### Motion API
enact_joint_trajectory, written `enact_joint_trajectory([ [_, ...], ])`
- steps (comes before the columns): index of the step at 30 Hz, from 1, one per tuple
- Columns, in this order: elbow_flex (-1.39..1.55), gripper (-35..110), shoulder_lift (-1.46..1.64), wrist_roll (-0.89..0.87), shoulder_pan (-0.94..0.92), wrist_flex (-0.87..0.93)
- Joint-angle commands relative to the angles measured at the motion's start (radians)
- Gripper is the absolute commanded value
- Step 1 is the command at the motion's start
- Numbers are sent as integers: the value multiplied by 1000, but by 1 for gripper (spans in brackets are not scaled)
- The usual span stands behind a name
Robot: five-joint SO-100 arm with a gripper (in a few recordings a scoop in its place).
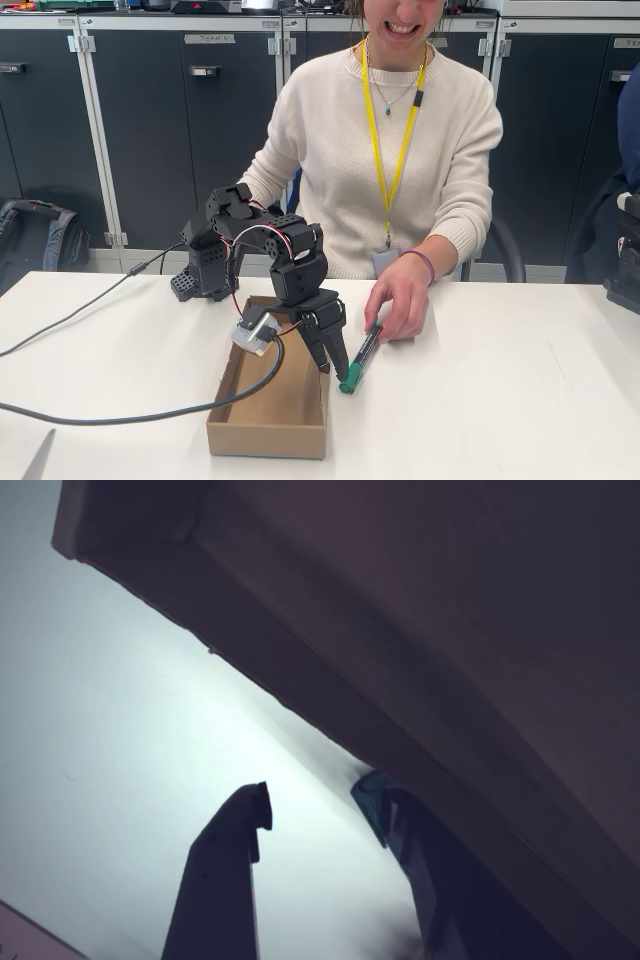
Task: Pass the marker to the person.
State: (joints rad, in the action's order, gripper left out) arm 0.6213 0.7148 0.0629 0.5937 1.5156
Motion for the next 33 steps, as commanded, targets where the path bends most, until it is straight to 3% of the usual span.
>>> enact_joint_trajectory([
  [1,-60,24,-155,17,-112,92],
  [7,-156,24,-221,18,-112,146],
  [21,241,23,74,32,-81,0],
  [33,296,24,213,334,67,-224],
])
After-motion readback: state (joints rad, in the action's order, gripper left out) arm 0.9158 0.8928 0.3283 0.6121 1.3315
